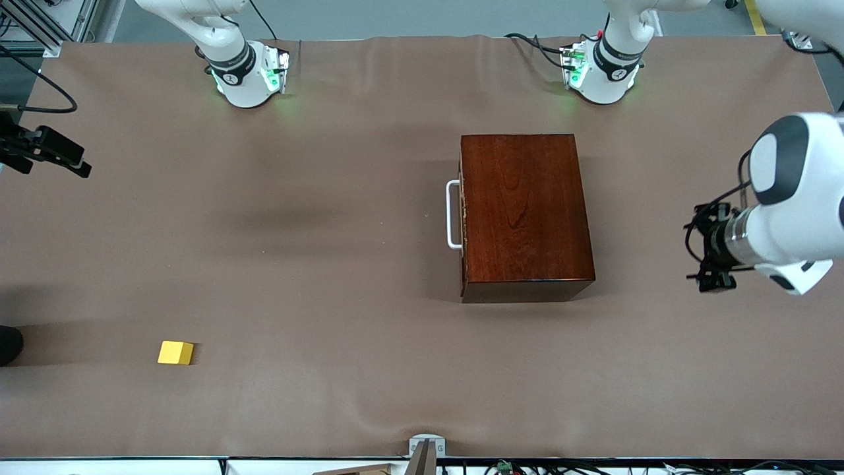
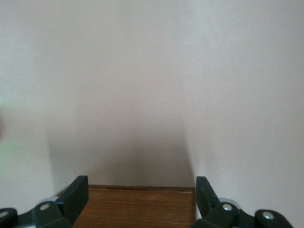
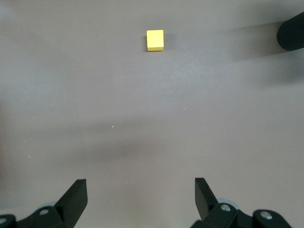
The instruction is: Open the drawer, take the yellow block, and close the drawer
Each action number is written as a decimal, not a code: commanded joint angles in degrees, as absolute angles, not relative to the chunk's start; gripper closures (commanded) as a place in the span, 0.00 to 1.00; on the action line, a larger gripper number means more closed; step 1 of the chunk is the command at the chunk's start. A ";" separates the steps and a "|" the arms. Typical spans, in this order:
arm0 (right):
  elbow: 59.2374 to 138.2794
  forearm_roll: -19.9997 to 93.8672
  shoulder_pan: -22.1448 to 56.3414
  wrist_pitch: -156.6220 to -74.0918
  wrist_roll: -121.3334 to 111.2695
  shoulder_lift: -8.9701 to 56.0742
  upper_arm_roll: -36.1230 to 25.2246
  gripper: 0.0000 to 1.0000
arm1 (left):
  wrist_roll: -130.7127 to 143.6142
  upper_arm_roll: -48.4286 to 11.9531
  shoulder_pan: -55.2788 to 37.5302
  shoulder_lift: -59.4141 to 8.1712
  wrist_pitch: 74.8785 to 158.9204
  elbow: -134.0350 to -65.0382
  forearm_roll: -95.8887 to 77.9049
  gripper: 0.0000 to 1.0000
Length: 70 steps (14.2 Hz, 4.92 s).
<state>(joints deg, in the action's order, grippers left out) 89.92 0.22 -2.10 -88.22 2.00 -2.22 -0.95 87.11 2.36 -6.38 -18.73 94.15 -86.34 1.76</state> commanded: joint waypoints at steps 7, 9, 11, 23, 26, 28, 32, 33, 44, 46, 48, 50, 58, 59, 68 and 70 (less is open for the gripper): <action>89.91 0.18 -2.11 -88.07 2.20 -2.72 -1.05 0.00 | 60.51 0.53 -6.33 1.30 101.59 -108.96 0.79 0.00; 89.91 0.18 -2.37 -88.07 2.37 -2.72 -1.14 0.00 | 51.81 0.53 -6.06 4.30 103.09 -111.96 0.70 0.00; 89.91 0.00 -2.29 -87.98 2.37 -2.64 -1.14 0.00 | 44.25 0.79 -5.89 5.88 103.01 -112.93 0.70 0.00; 89.56 -0.35 -2.02 -87.80 2.29 -2.55 -1.14 0.00 | 16.27 0.79 -4.57 3.52 95.21 -101.27 0.79 0.00; 89.56 -0.35 -1.93 -87.89 1.76 -2.55 -1.06 0.00 | 10.74 0.79 -4.48 2.29 90.37 -95.82 0.70 0.00; 89.56 -0.44 -1.85 -87.89 1.76 -2.55 -1.05 0.00 | 7.75 0.97 -4.31 2.20 88.43 -93.61 0.70 0.00; 89.56 -0.44 -1.93 -87.89 1.76 -2.55 -1.05 0.00 | 7.38 0.88 -4.39 2.20 86.06 -91.59 0.70 0.00; 89.56 -0.35 -1.93 -87.89 1.76 -2.55 -1.05 0.00 | 7.21 0.88 -4.57 2.20 85.26 -91.15 0.70 0.00; 89.47 -0.44 -1.93 -87.98 1.76 -2.55 -1.05 0.00 | 7.29 0.61 -4.49 2.38 83.93 -90.97 1.49 0.00; 89.47 -0.44 -1.93 -87.98 1.76 -2.55 -1.05 0.00 | 7.29 0.88 -4.31 2.29 84.37 -90.88 2.54 0.00; 89.47 -0.44 -1.93 -88.07 1.76 -2.55 -1.05 0.00 | 7.12 0.88 -4.31 2.20 85.34 -90.97 3.51 0.00; 89.30 -0.44 -1.93 -87.98 1.76 -2.55 -1.05 0.00 | 3.97 1.23 -3.87 2.20 85.52 -91.05 3.43 0.00; 89.21 -0.44 -2.02 -87.89 1.76 -2.55 -1.05 0.00 | 3.25 1.14 -2.55 2.11 87.10 -90.79 3.43 0.00; 89.21 -0.44 -1.93 -87.98 1.76 -2.55 -1.05 0.00 | 3.25 1.14 -2.55 2.11 87.10 -90.70 3.17 0.00; 89.21 -0.44 -1.93 -87.80 1.76 -2.55 -1.05 0.00 | 3.25 0.88 -2.20 0.70 86.40 -89.12 2.37 0.00; 89.21 -0.44 -1.93 -87.80 1.76 -2.55 -1.05 0.00 | 3.25 -0.43 -1.58 0.09 86.40 -89.56 2.37 0.00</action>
